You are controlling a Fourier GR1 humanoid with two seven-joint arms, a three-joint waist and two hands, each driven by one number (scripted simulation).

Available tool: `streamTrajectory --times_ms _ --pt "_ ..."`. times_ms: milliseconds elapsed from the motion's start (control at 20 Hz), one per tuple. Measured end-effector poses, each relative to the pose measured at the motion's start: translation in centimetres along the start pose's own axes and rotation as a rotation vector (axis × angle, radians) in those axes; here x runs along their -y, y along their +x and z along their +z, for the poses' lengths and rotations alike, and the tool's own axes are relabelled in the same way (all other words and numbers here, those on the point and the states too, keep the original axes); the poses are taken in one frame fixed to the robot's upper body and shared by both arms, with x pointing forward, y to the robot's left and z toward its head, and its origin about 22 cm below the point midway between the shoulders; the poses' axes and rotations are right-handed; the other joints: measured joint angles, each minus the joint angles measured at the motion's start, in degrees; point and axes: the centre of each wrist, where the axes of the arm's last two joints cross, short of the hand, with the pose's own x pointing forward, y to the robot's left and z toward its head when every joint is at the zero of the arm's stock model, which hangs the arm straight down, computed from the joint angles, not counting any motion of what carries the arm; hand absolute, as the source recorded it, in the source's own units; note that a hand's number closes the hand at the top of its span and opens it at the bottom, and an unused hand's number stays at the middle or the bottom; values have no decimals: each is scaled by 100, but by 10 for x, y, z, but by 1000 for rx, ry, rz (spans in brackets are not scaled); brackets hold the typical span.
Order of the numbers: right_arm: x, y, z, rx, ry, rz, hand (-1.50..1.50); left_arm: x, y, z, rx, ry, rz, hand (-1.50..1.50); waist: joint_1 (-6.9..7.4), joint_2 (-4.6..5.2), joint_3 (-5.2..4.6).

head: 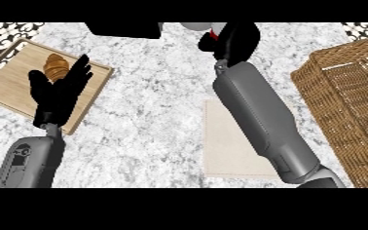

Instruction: Pick the can from the placemat and place it in the basket

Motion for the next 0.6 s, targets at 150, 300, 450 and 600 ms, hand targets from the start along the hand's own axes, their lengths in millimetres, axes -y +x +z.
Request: streamTrajectory --times_ms 150,300,450,600 --pt "5 24 -6 24 -63 22 150 -2 -1 1 -3 12 0 0 -91 -23 -3" --pt "13 44 -13 19 -115 37 150 -6 -7 4 -9 31 9 0 -177 -39 -4" --pt "20 57 -25 10 -168 54 150 -12 -9 6 -9 43 14 0 -249 -44 -2" --pt "32 69 -38 -3 -223 62 150 -15 -11 9 -14 52 18 0 -289 -44 0"
